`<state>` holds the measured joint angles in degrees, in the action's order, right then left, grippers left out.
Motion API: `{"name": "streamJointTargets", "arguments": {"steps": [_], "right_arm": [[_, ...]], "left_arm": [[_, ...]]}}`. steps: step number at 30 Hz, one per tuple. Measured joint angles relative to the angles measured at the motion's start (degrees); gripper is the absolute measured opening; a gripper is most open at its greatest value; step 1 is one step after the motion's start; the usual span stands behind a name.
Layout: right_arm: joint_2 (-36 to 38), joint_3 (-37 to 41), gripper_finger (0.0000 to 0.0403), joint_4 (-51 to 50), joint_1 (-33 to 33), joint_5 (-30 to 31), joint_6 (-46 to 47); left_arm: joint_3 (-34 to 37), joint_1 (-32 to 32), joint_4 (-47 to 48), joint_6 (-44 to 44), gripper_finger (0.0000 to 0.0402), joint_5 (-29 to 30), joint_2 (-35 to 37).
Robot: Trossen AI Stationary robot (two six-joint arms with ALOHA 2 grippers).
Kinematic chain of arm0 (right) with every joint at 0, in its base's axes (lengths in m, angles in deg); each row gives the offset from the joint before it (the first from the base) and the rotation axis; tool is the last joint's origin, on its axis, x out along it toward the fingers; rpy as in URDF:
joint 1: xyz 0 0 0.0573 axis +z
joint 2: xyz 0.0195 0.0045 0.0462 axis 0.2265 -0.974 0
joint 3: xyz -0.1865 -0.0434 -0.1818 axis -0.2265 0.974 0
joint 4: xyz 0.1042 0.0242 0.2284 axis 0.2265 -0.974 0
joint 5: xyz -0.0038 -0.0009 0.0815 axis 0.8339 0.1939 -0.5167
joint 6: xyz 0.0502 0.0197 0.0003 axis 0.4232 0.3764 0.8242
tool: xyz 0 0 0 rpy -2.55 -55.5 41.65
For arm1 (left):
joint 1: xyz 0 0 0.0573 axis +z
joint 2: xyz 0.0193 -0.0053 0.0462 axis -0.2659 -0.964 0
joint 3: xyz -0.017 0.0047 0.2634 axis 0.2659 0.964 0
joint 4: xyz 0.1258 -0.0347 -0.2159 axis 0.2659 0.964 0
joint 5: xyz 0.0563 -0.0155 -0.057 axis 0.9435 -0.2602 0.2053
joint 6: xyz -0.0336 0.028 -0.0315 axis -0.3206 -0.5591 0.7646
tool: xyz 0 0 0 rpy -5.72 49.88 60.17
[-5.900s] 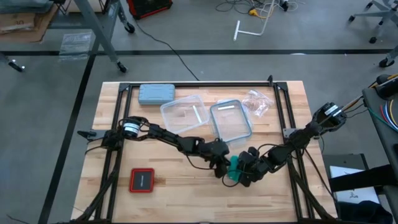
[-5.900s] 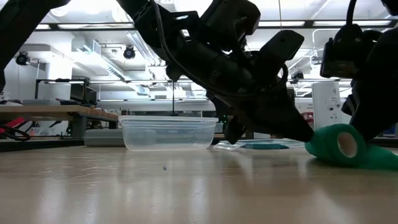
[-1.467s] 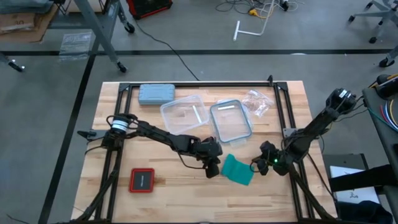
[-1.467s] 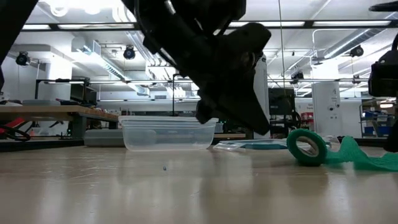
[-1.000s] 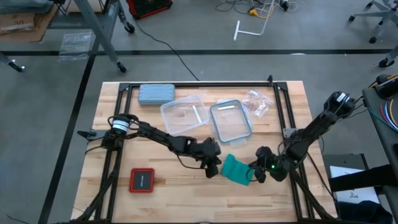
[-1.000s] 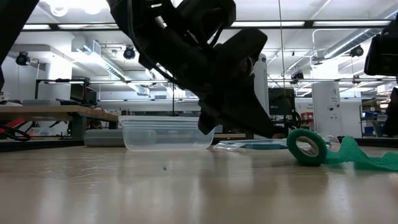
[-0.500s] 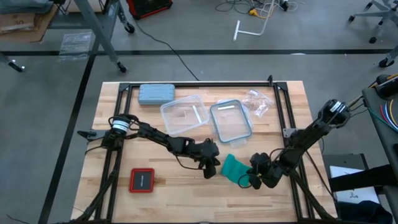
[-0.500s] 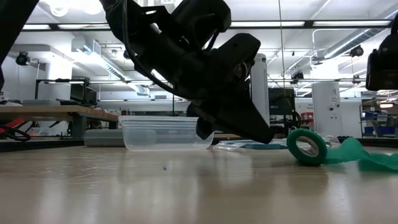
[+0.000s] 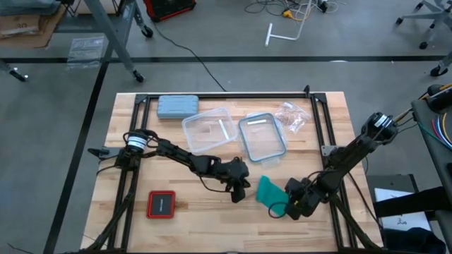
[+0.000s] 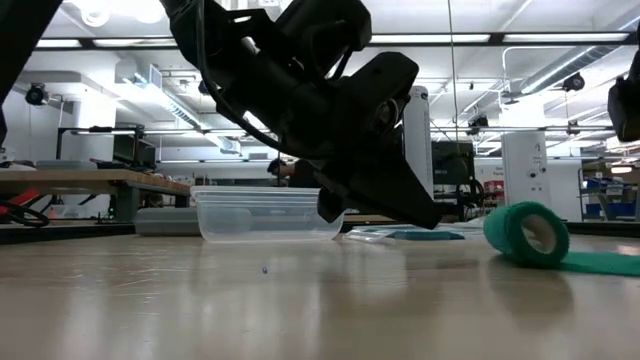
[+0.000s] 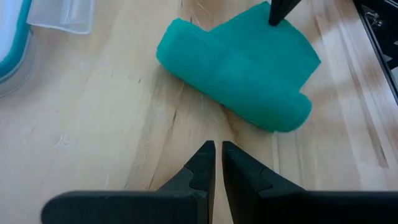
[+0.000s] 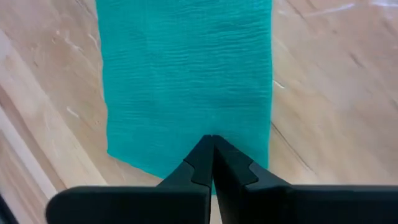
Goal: Roll bandage
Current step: Roll the blue bandage
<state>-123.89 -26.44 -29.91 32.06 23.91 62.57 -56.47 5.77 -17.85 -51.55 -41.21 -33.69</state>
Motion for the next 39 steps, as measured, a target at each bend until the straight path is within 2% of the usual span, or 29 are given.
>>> {"name": "streamJointTargets", "arguments": {"steps": [9, 16, 21, 24, 30, 35, 39], "right_arm": [[2.17, -1.42, 0.0002, -3.23, -0.39, 0.96, -1.63], [5.49, -1.42, 0.0002, -4.88, -0.42, 6.21, -3.21], [7.08, -1.42, 0.0002, -4.69, -1.2, 13.05, -5.49], [7.12, -1.32, 0.0002, -4.66, -2.51, 14.33, -6.28], [7.12, -1.1, 0.0002, -7.66, -7.38, 20.35, -7.98], [6.64, -0.63, 0.0002, -9.8, -15.02, 19.86, -15.27], [6.7, -0.63, 0.0002, -6.99, -20.79, 14.96, -25.38]], "left_arm": [[-0.02, -0.07, -1.88, -0.3, 0.002, -0.04, 0.02], [-0.02, -0.07, -2.63, -3.0, 0.002, -0.04, 0.04], [-0.02, 0.27, -3.67, -4.33, 0.002, -0.07, 0.04], [-0.02, 0.41, -5.1, -4.5, 0.0016, -0.04, 0.08], [-0.02, 1.08, -7.27, -3.44, 0.0002, 1.82, 0.09], [-0.02, 1.6, -7.32, -0.47, 0.0008, 1.36, 0.11], [-0.02, 1.51, -6.68, 0.41, 0.0008, -8.32, 0.55]]}}
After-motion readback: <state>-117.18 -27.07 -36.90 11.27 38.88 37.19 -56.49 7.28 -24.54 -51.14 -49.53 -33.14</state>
